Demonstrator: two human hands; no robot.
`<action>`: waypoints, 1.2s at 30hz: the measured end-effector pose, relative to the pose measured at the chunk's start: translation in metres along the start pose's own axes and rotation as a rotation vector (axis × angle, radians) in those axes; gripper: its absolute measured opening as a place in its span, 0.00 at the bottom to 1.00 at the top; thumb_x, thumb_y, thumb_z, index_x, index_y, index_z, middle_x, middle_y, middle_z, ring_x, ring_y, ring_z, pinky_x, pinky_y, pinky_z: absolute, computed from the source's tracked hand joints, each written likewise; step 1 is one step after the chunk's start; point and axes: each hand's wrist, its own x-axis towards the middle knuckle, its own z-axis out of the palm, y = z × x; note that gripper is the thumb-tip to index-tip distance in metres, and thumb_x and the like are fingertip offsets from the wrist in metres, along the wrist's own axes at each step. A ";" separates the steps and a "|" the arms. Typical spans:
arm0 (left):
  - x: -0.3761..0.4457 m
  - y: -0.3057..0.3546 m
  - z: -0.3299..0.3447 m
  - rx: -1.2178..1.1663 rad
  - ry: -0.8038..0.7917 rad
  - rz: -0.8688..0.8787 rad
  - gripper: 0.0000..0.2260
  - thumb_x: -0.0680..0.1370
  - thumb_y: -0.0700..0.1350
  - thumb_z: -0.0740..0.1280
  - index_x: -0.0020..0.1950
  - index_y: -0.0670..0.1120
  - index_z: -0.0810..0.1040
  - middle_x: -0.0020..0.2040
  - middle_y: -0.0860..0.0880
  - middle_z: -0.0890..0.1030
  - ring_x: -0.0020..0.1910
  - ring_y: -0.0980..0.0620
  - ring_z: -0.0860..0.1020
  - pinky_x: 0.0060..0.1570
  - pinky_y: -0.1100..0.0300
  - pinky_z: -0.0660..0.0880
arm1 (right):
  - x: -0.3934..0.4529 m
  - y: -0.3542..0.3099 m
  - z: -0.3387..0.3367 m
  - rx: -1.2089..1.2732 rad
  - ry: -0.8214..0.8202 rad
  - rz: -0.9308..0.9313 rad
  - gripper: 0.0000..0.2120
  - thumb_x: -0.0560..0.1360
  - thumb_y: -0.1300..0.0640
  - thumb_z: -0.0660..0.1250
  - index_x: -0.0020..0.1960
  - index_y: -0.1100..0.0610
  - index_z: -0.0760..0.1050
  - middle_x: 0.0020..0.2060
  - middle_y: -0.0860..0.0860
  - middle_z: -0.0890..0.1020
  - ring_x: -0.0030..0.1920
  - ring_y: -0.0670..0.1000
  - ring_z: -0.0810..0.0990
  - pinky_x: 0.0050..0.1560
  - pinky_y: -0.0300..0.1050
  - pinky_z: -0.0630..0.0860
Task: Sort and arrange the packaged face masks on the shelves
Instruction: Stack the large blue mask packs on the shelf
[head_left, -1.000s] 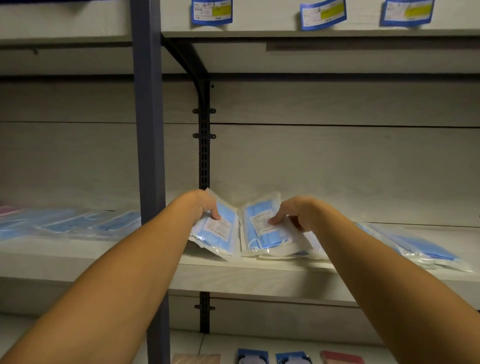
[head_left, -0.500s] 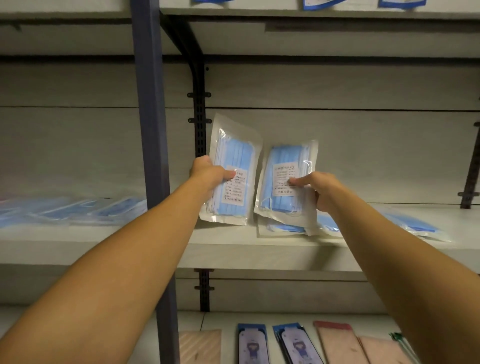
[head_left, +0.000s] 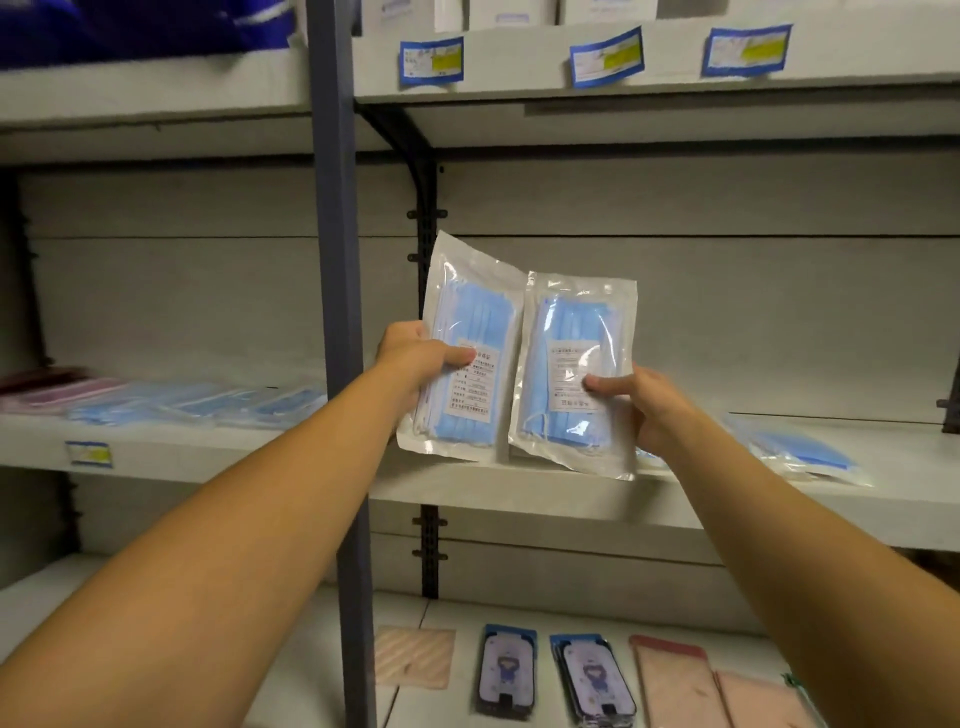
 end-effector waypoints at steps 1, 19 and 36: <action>-0.006 -0.001 -0.002 -0.002 0.012 0.002 0.16 0.70 0.38 0.79 0.54 0.42 0.79 0.47 0.46 0.85 0.43 0.46 0.85 0.37 0.54 0.83 | -0.003 0.002 0.000 0.007 -0.008 0.002 0.21 0.69 0.68 0.76 0.60 0.63 0.79 0.50 0.59 0.87 0.47 0.60 0.87 0.40 0.54 0.84; -0.059 0.007 -0.079 -0.112 0.103 0.094 0.15 0.70 0.38 0.80 0.52 0.44 0.79 0.48 0.47 0.86 0.44 0.48 0.86 0.39 0.53 0.84 | -0.040 0.005 0.057 0.085 -0.221 -0.102 0.25 0.67 0.68 0.74 0.64 0.61 0.77 0.56 0.58 0.85 0.55 0.61 0.85 0.51 0.58 0.83; -0.043 -0.007 -0.259 -0.198 0.063 0.105 0.17 0.69 0.35 0.79 0.54 0.43 0.80 0.49 0.46 0.87 0.47 0.45 0.86 0.43 0.49 0.84 | -0.079 0.008 0.192 0.031 -0.198 -0.241 0.28 0.66 0.64 0.76 0.65 0.60 0.76 0.57 0.56 0.85 0.56 0.60 0.85 0.54 0.61 0.82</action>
